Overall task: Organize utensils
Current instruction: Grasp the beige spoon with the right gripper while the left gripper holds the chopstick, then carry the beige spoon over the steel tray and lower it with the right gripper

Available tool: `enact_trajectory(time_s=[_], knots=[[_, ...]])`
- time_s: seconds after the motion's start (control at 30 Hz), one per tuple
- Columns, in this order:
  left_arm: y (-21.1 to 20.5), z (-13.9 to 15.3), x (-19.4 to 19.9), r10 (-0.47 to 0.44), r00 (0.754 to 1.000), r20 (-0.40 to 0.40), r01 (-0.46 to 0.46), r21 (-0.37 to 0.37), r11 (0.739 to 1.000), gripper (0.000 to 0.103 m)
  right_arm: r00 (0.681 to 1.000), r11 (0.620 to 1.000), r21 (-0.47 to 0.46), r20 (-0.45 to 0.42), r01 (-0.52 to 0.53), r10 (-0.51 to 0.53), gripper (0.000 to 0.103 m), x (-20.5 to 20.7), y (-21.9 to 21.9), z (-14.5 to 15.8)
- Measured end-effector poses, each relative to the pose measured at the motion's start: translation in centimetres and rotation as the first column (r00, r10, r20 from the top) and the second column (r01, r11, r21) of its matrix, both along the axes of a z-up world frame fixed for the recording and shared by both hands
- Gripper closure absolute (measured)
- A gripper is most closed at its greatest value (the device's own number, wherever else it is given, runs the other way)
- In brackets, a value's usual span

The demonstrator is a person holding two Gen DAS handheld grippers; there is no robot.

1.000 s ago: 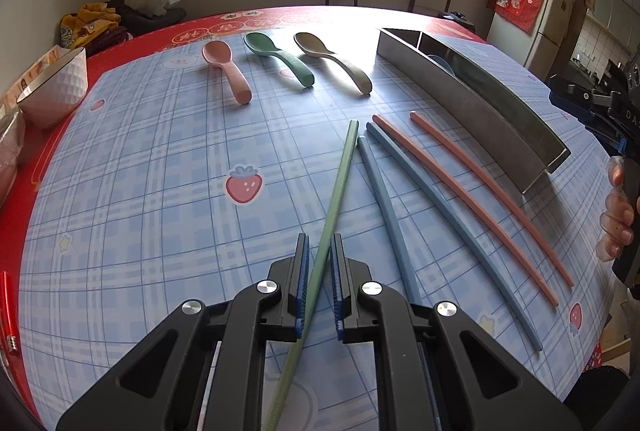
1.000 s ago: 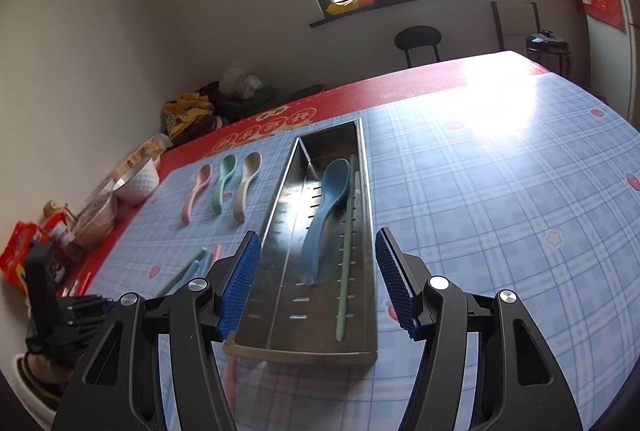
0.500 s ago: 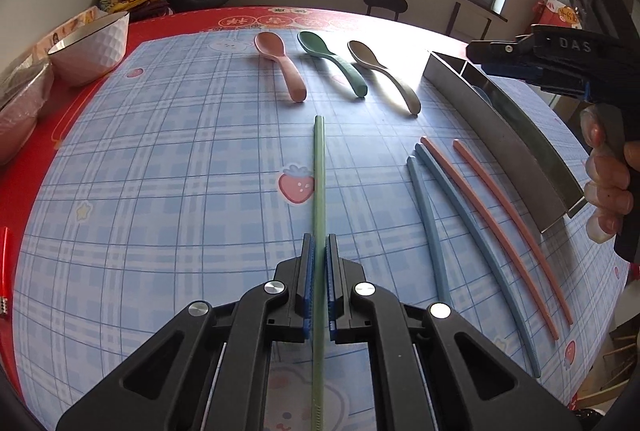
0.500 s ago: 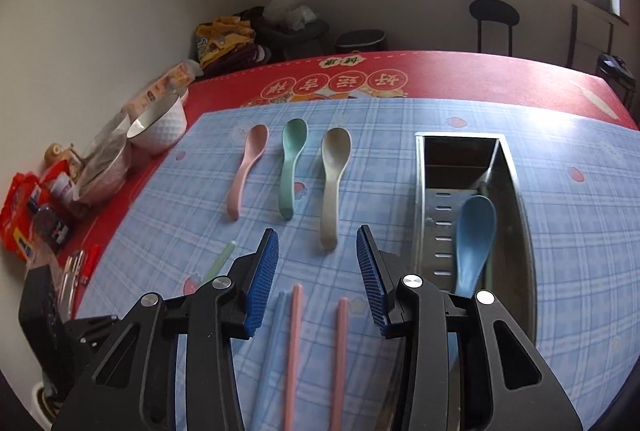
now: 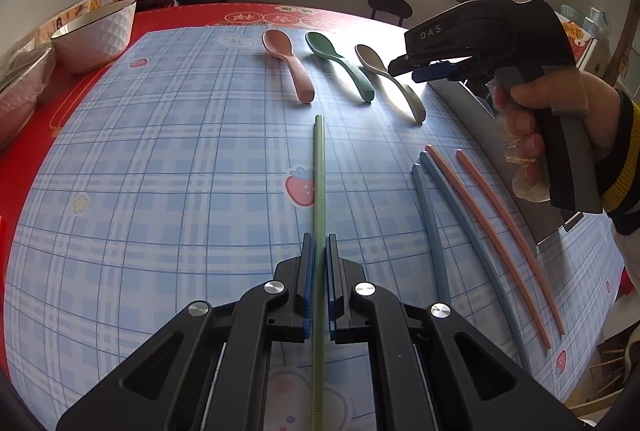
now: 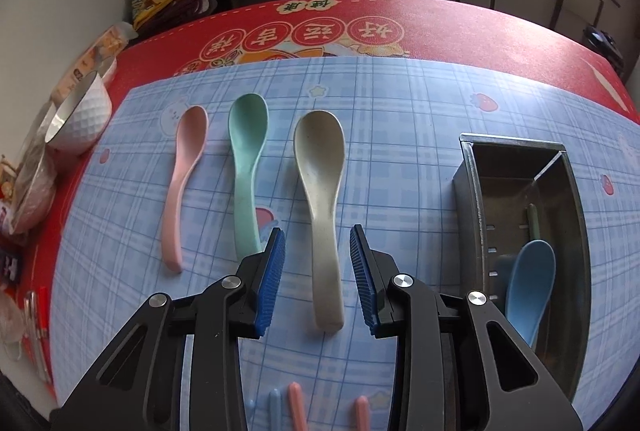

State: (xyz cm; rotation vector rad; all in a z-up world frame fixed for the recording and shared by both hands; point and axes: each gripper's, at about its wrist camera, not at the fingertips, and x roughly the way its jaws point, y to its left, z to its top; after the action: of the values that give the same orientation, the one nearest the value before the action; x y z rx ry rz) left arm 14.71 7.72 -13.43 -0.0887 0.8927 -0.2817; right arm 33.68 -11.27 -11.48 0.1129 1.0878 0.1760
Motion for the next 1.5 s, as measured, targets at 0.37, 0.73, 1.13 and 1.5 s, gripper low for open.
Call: enact_trajectory(time_s=[0.37, 0.73, 1.13, 1.5], knots=[[-0.3, 0.0, 0.1, 0.005, 1.0, 0.0, -0.005, 0.003, 1.0, 0.097, 0.999, 0.995, -0.095, -0.045, 0.022, -0.027, 0.087, 1.6, 1.0, -1.9], [-0.1, -0.1, 0.4, 0.005, 1.0, -0.005, -0.005, 0.001, 1.0, 0.097, 1.0, 0.998, 0.064, -0.01, 0.029, -0.028, 0.089, -0.9, -1.5, -0.6], [-1.1, 0.0, 0.1, 0.0, 1.0, 0.004, 0.0, 0.065, 0.998, 0.097, 0.963, 0.987, 0.13, 0.261, -0.097, 0.061, 0.089, -10.1, -7.4, 4.4], [-2.1, 0.0, -0.1, 0.006, 1.0, 0.028, -0.01, 0.16, 0.987, 0.097, 0.944, 0.975, 0.209, 0.331, -0.069, -0.004, 0.089, -14.7, -14.2, 3.2]])
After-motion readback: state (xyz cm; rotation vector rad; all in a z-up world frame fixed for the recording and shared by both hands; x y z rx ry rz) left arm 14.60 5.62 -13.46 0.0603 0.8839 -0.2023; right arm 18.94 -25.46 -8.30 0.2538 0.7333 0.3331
